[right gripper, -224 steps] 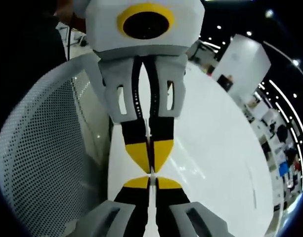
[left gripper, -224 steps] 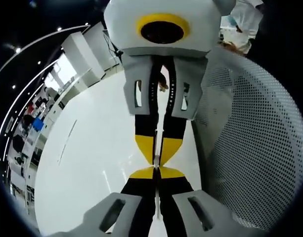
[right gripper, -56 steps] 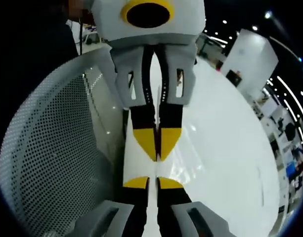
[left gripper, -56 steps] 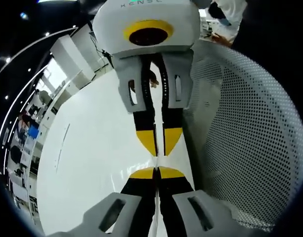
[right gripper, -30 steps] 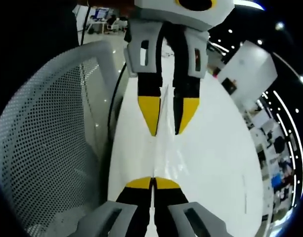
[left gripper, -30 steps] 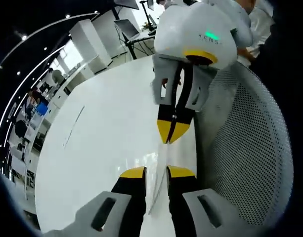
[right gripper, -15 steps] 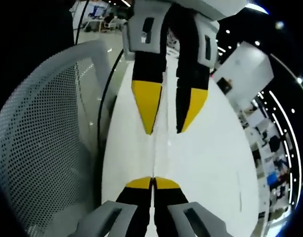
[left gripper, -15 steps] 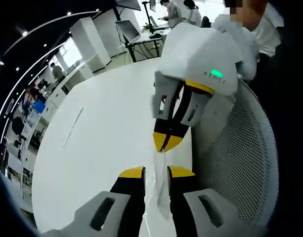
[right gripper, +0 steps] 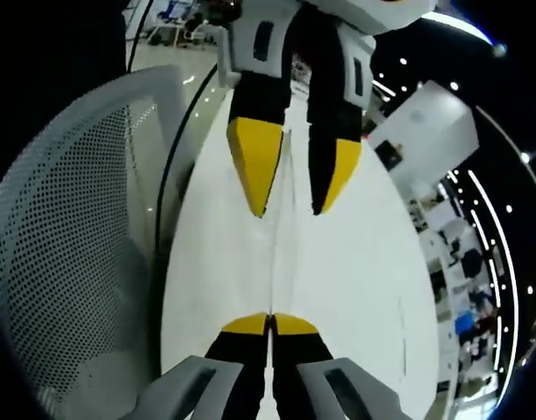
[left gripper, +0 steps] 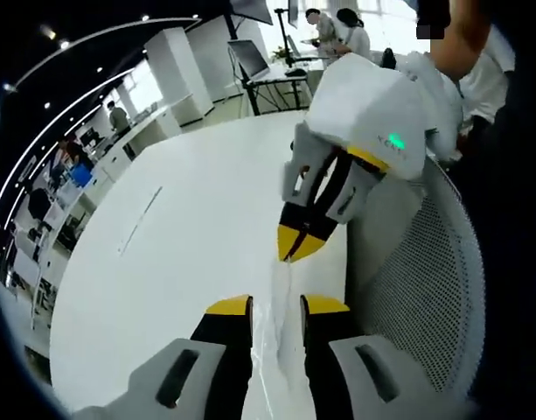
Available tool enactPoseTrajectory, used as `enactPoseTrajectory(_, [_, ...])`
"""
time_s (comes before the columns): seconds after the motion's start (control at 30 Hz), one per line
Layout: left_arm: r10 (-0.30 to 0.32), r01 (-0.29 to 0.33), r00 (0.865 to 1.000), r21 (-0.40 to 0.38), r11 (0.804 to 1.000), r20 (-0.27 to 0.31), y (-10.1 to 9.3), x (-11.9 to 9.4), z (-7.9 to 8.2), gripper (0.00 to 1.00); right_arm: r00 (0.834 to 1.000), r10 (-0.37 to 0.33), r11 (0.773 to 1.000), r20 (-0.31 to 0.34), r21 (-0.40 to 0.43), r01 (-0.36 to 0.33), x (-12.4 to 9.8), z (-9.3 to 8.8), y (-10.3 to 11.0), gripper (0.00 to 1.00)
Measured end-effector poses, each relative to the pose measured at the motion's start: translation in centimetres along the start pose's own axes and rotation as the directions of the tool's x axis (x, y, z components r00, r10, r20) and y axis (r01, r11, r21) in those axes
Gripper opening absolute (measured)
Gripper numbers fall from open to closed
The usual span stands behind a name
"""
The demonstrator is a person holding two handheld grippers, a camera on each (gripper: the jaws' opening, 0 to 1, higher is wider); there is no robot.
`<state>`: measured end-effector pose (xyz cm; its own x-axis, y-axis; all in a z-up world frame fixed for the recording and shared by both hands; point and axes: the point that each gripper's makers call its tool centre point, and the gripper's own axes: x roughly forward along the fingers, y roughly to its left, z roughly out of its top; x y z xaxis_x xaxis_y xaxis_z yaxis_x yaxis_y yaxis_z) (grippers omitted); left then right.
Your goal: Open the resealable bag by pulling the two sides of the seal apart until the entire bag opening is separated and visibly accessible.
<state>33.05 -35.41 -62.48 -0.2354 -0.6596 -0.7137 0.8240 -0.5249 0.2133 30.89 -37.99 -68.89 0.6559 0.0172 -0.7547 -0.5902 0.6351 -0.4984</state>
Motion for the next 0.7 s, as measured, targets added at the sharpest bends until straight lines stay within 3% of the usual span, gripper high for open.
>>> enactPoseTrajectory(0.13, [0.001, -0.001, 1.0, 0.0, 1.0, 0.008, 0.3, 0.1, 0.6, 0.19, 1.0, 0.0, 1.0, 0.006, -0.023, 0.0, -0.1, 0.5, 0.1, 0.0])
enactPoseTrajectory(0.33, [-0.001, 0.003, 0.998, 0.035, 0.999, -0.058, 0.5, 1.0, -0.2, 0.19, 1.0, 0.003, 0.999, 0.019, -0.05, -0.002, -0.1, 1.4, 0.3, 0.0])
enactPoseTrajectory(0.7, [-0.043, 0.043, 0.993, -0.003, 0.999, -0.112, 0.1, 1.6, -1.9, 0.14, 0.998, -0.025, 0.98, 0.064, -0.193, 0.037, -1.2, 4.2, -0.2, 0.0])
